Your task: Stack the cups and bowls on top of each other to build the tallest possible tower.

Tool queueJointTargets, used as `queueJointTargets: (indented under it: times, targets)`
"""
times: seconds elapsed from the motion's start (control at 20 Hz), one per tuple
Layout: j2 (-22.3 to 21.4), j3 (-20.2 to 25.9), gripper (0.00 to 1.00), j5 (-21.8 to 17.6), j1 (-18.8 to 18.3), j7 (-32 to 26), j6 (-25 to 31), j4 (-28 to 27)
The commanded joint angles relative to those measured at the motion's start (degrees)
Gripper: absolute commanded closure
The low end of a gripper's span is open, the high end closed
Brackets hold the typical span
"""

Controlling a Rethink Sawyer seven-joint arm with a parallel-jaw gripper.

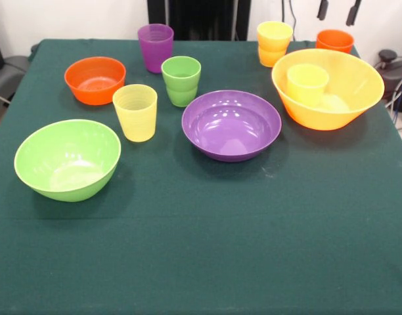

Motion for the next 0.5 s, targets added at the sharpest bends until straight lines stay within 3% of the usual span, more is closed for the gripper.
queueJointTargets:
  times: [0.05, 0.5]
  targets:
    - [3.2, 5.0, 0.0, 3.1, 2.1, 14.9, -2.4, 3.0]
    - [6.9, 4.7, 0.0, 5.1, 4.8, 17.4, -4.6, 1.4]
